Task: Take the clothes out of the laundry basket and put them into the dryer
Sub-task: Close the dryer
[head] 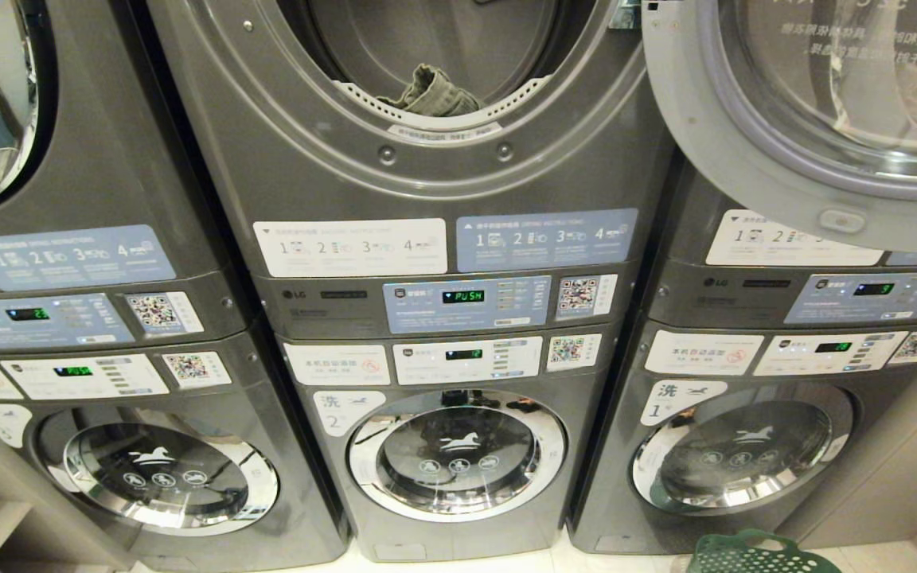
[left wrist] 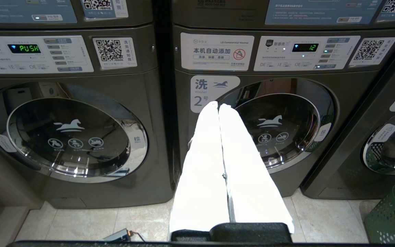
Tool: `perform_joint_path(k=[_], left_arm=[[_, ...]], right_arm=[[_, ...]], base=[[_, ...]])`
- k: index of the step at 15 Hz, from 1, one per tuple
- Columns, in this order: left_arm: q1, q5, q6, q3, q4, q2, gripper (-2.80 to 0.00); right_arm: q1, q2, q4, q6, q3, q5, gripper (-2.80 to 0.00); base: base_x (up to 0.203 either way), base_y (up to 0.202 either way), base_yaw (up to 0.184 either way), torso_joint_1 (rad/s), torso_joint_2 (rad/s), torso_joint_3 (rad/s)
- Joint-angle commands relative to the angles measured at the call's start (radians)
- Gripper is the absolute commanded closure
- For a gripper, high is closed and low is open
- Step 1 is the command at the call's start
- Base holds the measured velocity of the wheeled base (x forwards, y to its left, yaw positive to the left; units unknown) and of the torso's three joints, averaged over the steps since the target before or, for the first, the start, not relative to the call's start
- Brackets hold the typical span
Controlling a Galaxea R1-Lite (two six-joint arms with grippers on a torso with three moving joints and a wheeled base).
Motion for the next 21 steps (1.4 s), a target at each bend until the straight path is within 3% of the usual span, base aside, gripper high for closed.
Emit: perform_joint_path(k=[1,3,6,8,10,12,15,16,18,21], left_arm=[[0.000,0.000,0.000,0.000,0.000,0.000,0.00],[0.000,0.000,0.000,0.000,0.000,0.000,0.00],[0.000,0.000,0.000,0.000,0.000,0.000,0.00],[0.000,0.000,0.000,0.000,0.000,0.000,0.00],[0.000,0.000,0.000,0.000,0.000,-0.002,0.00],[0.000,0.000,0.000,0.000,0.000,-0.001,0.00],[0.000,0.000,0.000,0.000,0.000,0.000,0.00],[0.000,0.000,0.000,0.000,0.000,-0.002,0.00],[0.000,0.000,0.000,0.000,0.000,0.000,0.00],[0.000,0.000,0.000,0.000,0.000,0.000,0.00]], right_arm=[[0.000,0.255,-0.011,0.030,-0.228,-0.057,0.00],[-0.001,0.528,-0.046,0.095,-0.543,-0.166,0.00],[-0.055,0.810,-0.214,0.166,-0.769,-0.325,0.00],[-0.087,0.853,-0.270,0.173,-0.828,-0.374,0.00],[-0.134,0.809,-0.290,0.177,-0.790,-0.375,0.00],[-0.340,0.774,-0.278,0.231,-0.746,-0.250,0.00],[-0.732,0.723,-0.260,0.354,-0.618,0.043,0.00],[-0.822,0.716,-0.257,0.398,-0.567,0.131,0.00],[-0.933,0.768,-0.258,0.479,-0.455,0.217,0.00],[-1.014,0.987,-0.396,0.521,-0.385,0.245,0.00]], base=[[0.000,0.000,0.000,0.000,0.00,0.000],[0.000,0.000,0.000,0.000,0.00,0.000],[0.000,0.000,0.000,0.000,0.00,0.000],[0.000,0.000,0.000,0.000,0.00,0.000],[0.000,0.000,0.000,0.000,0.00,0.000],[0.000,0.000,0.000,0.000,0.00,0.000],[0.000,0.000,0.000,0.000,0.00,0.000],[0.000,0.000,0.000,0.000,0.00,0.000],[0.000,0.000,0.000,0.000,0.00,0.000],[0.000,0.000,0.000,0.000,0.00,0.000]])
